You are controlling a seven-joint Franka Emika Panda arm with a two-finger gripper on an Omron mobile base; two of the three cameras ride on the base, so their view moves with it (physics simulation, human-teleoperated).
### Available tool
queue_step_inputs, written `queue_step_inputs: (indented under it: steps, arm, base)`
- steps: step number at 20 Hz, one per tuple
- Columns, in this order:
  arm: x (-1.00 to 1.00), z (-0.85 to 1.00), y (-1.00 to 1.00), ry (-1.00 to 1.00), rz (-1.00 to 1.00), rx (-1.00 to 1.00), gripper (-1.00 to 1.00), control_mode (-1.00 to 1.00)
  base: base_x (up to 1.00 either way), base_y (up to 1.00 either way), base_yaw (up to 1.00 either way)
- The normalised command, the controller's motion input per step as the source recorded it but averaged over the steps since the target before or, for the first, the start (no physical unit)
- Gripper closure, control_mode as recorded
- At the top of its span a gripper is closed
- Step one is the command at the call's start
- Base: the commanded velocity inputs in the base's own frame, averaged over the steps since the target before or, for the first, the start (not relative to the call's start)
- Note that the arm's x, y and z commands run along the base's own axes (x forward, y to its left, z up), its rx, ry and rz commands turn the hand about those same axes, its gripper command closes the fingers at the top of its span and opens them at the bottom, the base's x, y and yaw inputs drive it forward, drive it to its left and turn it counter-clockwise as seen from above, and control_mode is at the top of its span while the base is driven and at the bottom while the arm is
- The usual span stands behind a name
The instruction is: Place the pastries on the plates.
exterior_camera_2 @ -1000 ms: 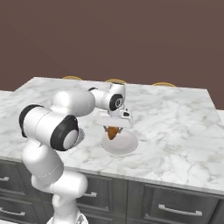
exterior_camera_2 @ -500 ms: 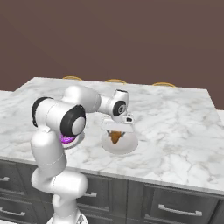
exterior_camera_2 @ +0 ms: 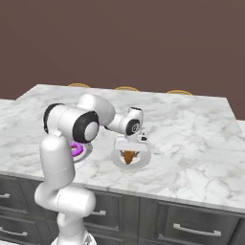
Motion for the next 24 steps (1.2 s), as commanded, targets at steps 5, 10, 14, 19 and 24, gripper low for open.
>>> queue_step_inputs:
  steps: [5, 10, 14, 19, 24]
  arm:
    - [0.09, -0.12, -0.15, -0.08, 0.08, 0.0, -1.0, -1.0]
    - [0.0, 0.27, 0.0, 0.0, 0.0, 0.01, -1.0, -1.0]
    - [0.0, 0.33, 0.0, 0.0, 0.0, 0.0, -1.0, -1.0]
    - [-0.05, 0.18, 0.01, 0.0, 0.0, 0.0, -1.0, -1.0]
    - [-0.31, -0.62, 0.02, 0.0, 0.0, 0.0, -1.0, -1.0]
  base:
    - [0.0, 0.0, 0.0]
    - [0.0, 0.0, 0.0]
    - [0.0, 0.0, 0.0]
    - [0.0, 0.0, 0.0]
    - [0.0, 0.0, 0.0]
